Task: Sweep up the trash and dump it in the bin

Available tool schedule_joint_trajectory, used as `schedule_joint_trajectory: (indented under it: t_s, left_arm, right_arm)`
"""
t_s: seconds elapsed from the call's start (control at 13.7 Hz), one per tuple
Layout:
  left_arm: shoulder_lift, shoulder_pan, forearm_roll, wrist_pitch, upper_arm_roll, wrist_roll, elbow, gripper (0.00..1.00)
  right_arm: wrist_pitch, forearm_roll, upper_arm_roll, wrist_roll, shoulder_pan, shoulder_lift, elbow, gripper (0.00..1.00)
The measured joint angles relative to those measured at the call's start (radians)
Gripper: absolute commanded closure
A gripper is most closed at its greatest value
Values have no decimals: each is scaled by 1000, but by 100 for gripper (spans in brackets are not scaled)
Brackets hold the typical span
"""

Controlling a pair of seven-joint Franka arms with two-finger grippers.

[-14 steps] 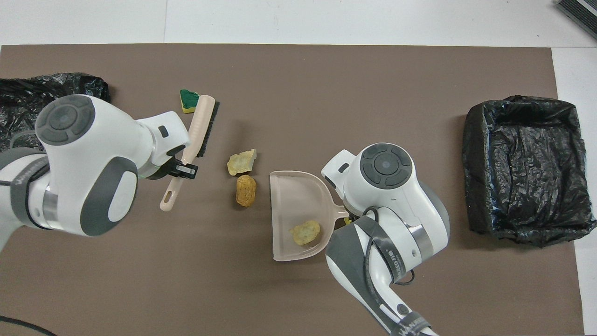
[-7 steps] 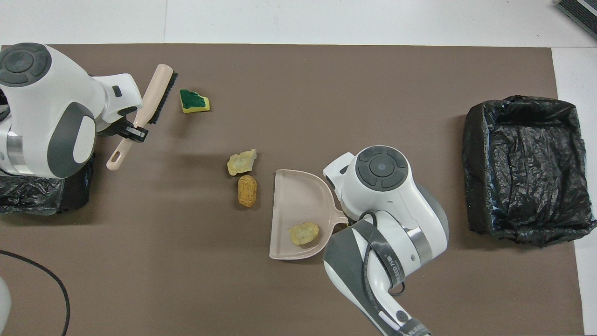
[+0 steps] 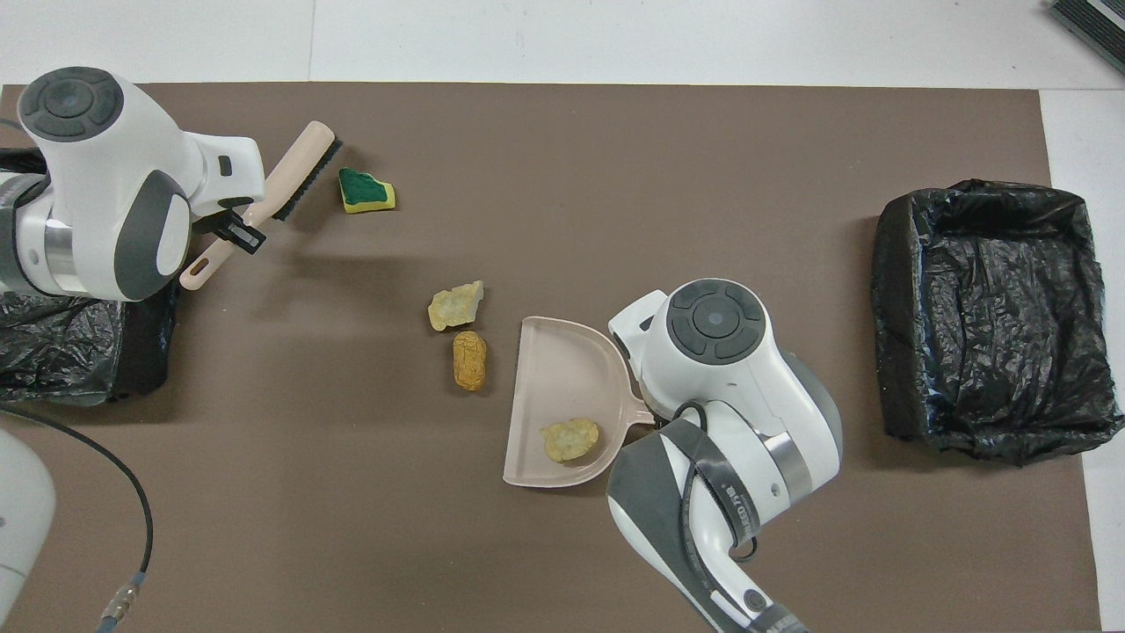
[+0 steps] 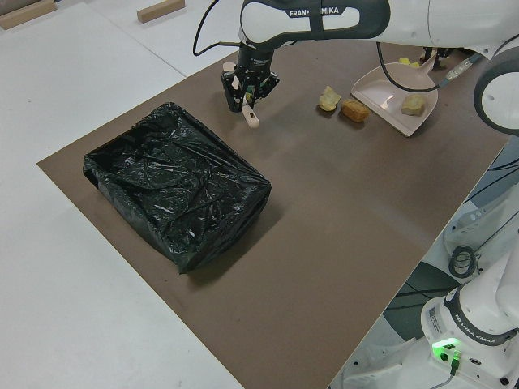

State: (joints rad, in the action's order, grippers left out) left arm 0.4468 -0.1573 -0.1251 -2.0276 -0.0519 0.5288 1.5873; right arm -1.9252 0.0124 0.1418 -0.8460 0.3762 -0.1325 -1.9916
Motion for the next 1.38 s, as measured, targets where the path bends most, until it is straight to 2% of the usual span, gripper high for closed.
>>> schedule_joint_trajectory:
  t_s: [0.29, 0.58, 1.17, 1.38]
  left_arm:
    - [-14, -13, 8, 5, 25, 39, 66, 100]
    - [-84, -60, 87, 77, 33, 40, 160, 100]
    - [-275, -246, 314, 124, 35, 1, 452, 100]
    - [-311, -329, 390, 124, 36, -105, 495, 100]
  right_arm:
    - [0, 0, 0, 8, 9, 2, -1, 100]
    - [0, 0, 0, 8, 9, 2, -1, 100]
    - [-14, 0, -1, -7, 8, 8, -25, 100]
    - [-21, 0, -2, -14, 8, 16, -42, 100]
